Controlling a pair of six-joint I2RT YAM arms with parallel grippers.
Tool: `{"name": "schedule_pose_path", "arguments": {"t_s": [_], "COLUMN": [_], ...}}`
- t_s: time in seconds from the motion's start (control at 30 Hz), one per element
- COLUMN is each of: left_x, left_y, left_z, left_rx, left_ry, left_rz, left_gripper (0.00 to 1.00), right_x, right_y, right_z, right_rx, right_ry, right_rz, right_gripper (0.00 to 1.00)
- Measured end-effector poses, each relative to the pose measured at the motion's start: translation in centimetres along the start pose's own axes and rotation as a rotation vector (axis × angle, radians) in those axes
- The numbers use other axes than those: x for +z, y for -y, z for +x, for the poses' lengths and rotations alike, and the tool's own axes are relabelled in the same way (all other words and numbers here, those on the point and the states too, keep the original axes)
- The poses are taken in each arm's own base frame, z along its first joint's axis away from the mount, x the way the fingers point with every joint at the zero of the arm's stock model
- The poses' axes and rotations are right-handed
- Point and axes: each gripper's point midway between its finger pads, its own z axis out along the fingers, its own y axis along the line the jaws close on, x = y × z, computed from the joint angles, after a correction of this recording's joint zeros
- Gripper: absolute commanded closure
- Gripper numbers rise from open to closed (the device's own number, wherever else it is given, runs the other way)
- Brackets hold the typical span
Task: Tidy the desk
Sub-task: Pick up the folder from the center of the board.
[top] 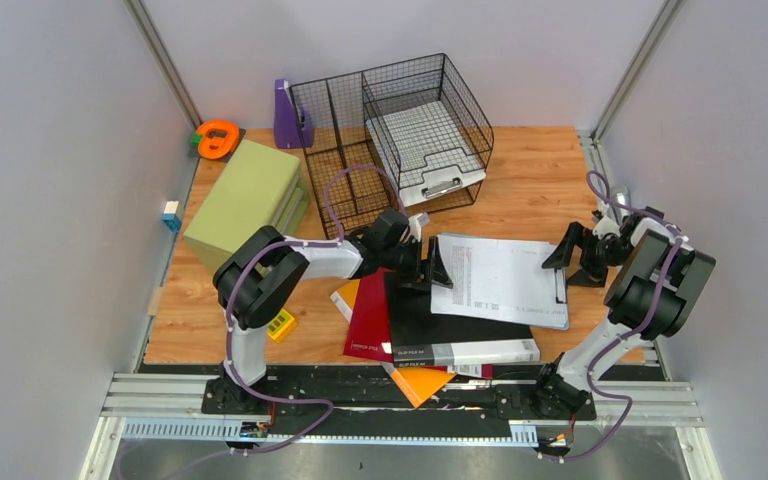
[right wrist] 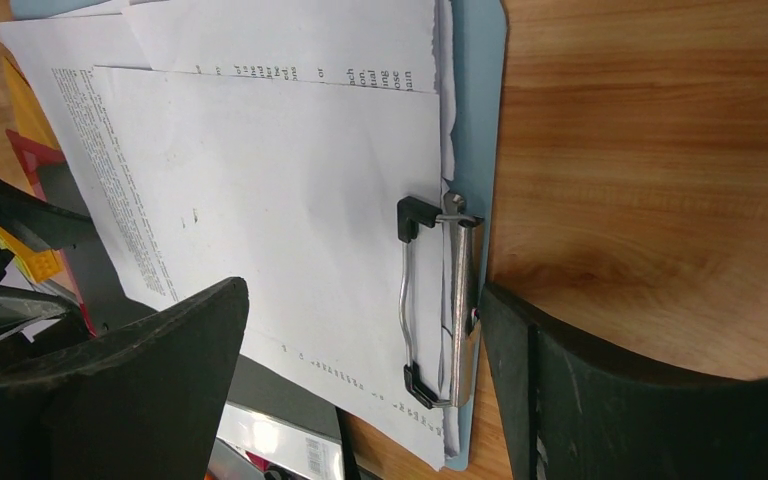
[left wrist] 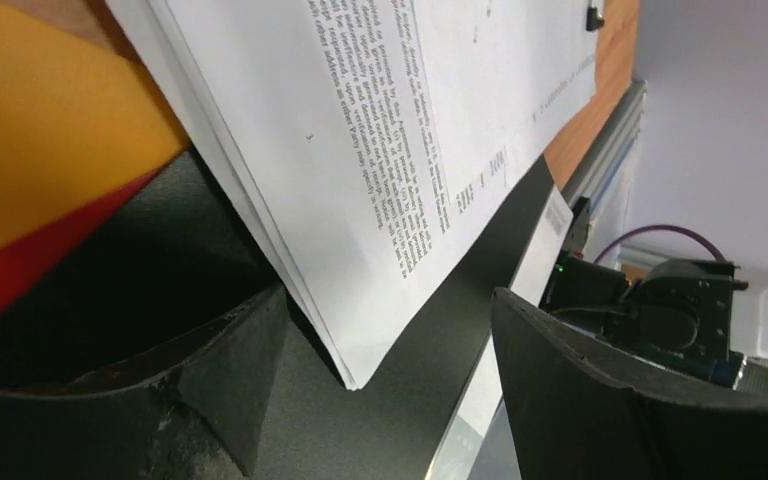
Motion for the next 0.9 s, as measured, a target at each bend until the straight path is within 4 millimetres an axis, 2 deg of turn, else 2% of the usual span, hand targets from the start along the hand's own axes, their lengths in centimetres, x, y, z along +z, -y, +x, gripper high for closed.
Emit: {"name": "schedule_pose_path", "arguments": {"t_s": [0.13, 0.43, 0.8, 0.9], "left_x": [-0.4, -0.6, 1.9, 2.0], "left_y": [-0.9, -1.4, -0.7, -0.6], "left_z": [0.0, -1.2, -3.4, -3.4], "left_rx": [-0.036, -0.044, -0.032, -0.040], "left_ry": [0.009, 0.031, 0.027, 0.014], "left_rz": [-0.065, -0.128, -0.090, -0.068], "left_gripper": [0.13, 0.11, 0.11, 0.12], "right_x": [0.0, 0.0, 0.3, 0.4], "right_y": [0.0, 0.1, -0.2, -0.3], "right_z": [0.0, 0.0, 0.2, 0.3], "right_rx": [-0.005, -0.007, -0.029, -0.049], "right_ry": [-0.006, -0.011, -0.022, -0.027], "right_rz": [0.010, 0.024, 0.034, 0.053], "right_gripper": [0.12, 0.12, 0.12, 0.12]}}
